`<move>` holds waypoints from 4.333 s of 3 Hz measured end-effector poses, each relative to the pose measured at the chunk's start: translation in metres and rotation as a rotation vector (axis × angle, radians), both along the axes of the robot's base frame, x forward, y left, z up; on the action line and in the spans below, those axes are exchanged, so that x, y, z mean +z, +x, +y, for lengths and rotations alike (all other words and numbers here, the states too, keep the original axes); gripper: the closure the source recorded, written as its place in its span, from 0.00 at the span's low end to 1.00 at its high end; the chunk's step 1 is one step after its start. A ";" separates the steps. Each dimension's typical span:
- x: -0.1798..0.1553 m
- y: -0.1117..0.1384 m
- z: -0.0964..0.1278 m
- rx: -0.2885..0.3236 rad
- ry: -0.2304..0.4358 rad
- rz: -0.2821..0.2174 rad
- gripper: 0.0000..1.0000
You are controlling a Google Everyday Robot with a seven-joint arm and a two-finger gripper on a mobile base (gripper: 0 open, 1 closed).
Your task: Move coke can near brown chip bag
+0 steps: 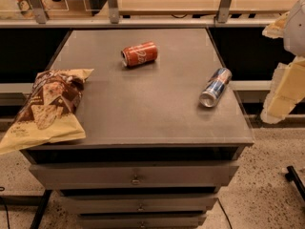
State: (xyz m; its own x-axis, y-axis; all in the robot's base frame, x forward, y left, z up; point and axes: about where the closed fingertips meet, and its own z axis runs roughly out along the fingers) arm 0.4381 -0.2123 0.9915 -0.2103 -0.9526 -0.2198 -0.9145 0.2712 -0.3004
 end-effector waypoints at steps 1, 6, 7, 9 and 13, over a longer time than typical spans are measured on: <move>0.000 0.000 0.000 0.000 0.000 0.000 0.00; 0.010 0.224 0.109 0.410 -0.300 -0.270 0.00; -0.005 0.259 0.146 0.510 -0.289 -0.265 0.00; -0.046 0.292 0.206 0.658 -0.176 -0.187 0.00; -0.125 0.314 0.242 0.678 -0.103 -0.059 0.00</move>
Offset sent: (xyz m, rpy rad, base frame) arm 0.0465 0.0093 0.0131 -0.0651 -0.0724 0.0698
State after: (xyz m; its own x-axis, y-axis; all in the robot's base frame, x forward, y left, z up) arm 0.7517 0.0298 0.8670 0.4490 -0.8862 -0.1140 -0.8535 -0.3876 -0.3483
